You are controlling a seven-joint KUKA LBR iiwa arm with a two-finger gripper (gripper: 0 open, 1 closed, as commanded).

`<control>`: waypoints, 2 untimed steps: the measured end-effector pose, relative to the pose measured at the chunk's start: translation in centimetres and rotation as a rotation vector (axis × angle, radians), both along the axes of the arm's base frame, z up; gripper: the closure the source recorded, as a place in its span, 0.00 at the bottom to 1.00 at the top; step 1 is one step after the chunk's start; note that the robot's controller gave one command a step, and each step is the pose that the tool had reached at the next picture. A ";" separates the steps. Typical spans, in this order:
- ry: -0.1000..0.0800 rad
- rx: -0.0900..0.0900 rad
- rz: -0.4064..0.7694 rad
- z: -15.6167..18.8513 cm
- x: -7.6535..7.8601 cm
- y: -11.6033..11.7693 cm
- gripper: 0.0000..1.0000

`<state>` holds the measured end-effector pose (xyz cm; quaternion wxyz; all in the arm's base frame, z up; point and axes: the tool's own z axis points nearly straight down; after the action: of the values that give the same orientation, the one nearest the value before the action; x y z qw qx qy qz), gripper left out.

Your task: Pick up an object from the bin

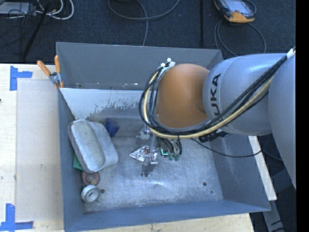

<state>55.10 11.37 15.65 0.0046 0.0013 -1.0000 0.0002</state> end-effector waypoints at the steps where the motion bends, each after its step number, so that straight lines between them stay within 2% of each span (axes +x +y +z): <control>1: -0.010 0.003 0.021 -8.7 2.6 -4.6 0.00; 2: -0.008 0.003 0.019 -8.4 2.7 -4.5 0.00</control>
Offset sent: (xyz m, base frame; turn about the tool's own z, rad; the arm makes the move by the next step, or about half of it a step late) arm 0.0249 -0.0461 -0.0865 -0.0234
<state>57.85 6.88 7.20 0.0005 0.0106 -0.9999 -0.0015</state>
